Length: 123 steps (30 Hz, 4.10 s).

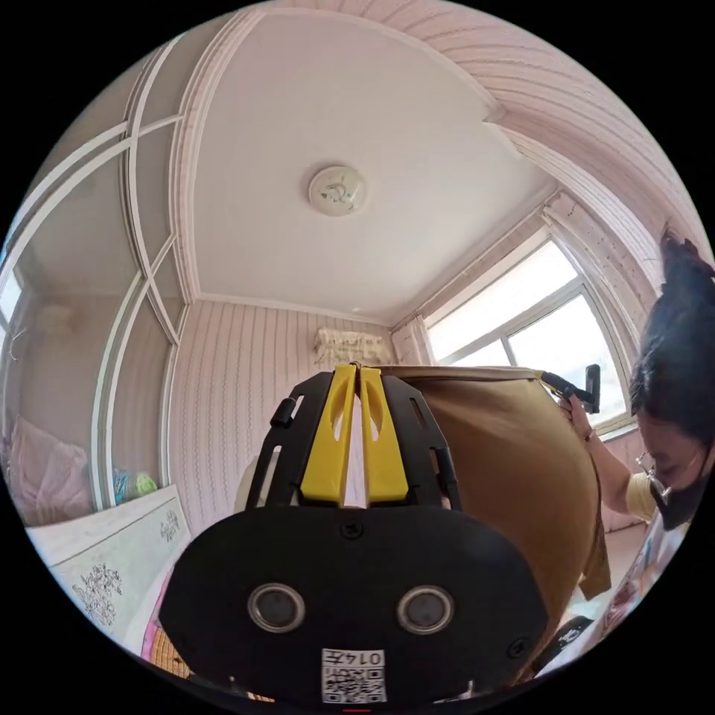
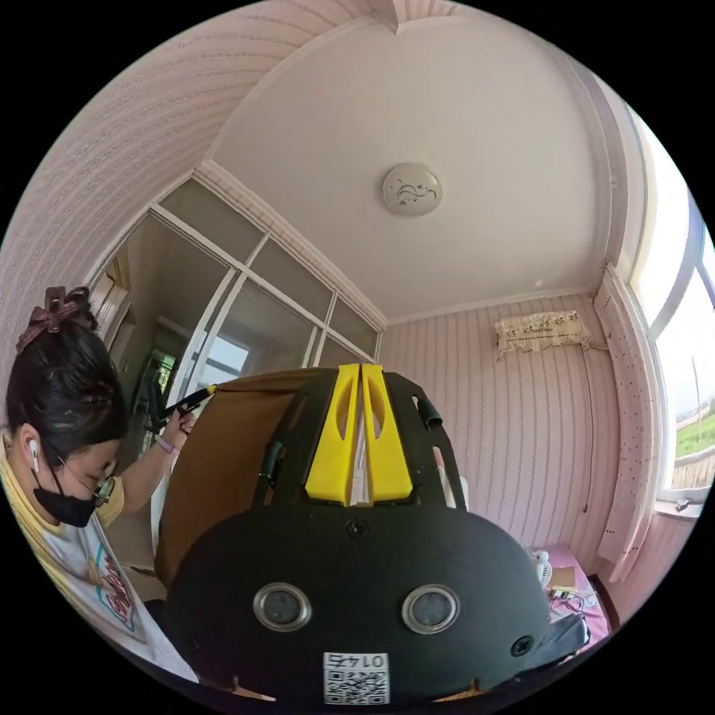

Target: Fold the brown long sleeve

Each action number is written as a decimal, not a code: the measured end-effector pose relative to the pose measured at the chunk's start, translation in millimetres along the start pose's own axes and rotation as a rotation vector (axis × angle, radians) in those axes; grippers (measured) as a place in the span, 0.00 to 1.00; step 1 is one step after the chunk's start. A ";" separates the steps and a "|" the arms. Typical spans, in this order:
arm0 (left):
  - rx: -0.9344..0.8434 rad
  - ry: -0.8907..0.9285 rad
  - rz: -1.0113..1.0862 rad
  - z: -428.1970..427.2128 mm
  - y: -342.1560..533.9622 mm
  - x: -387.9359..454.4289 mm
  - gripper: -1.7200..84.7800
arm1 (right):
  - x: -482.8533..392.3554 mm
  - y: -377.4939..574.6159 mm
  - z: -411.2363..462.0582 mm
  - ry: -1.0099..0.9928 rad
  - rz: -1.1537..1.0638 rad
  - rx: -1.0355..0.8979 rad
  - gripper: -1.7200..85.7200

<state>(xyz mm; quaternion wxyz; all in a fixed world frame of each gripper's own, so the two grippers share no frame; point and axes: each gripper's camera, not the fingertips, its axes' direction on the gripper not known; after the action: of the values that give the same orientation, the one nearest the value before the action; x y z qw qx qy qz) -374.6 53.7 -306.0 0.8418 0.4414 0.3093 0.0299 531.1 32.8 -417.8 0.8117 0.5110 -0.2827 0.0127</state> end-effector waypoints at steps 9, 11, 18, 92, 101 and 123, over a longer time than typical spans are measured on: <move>-0.636 -0.155 -0.292 184.9 169.8 -84.7 0.01 | 153.1 200.1 209.8 0.135 0.439 -0.680 0.02; -0.638 -0.180 -0.255 217.9 160.1 -90.9 0.01 | 177.3 191.6 226.8 0.111 0.512 -0.621 0.02; -0.252 -0.197 -0.163 245.3 65.3 -93.7 0.01 | 209.5 102.9 214.3 -0.101 0.465 0.033 0.02; -1.462 -0.111 -0.549 183.3 545.1 -118.0 0.04 | 128.4 685.6 39.0 0.307 1.016 -1.006 0.02; -1.258 0.117 -0.337 262.1 543.9 -83.5 0.01 | 141.3 655.5 107.0 0.388 0.645 -1.019 0.07; -1.489 0.276 -0.423 549.3 724.4 -77.5 0.01 | 366.0 804.1 457.1 0.488 0.550 -1.291 0.03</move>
<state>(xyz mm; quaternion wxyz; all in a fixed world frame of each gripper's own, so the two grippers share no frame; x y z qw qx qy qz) 24.7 71.5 514.3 0.8578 -0.3147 0.3873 0.1230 385.7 -64.0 561.5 0.9577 -0.1742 -0.1635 0.1601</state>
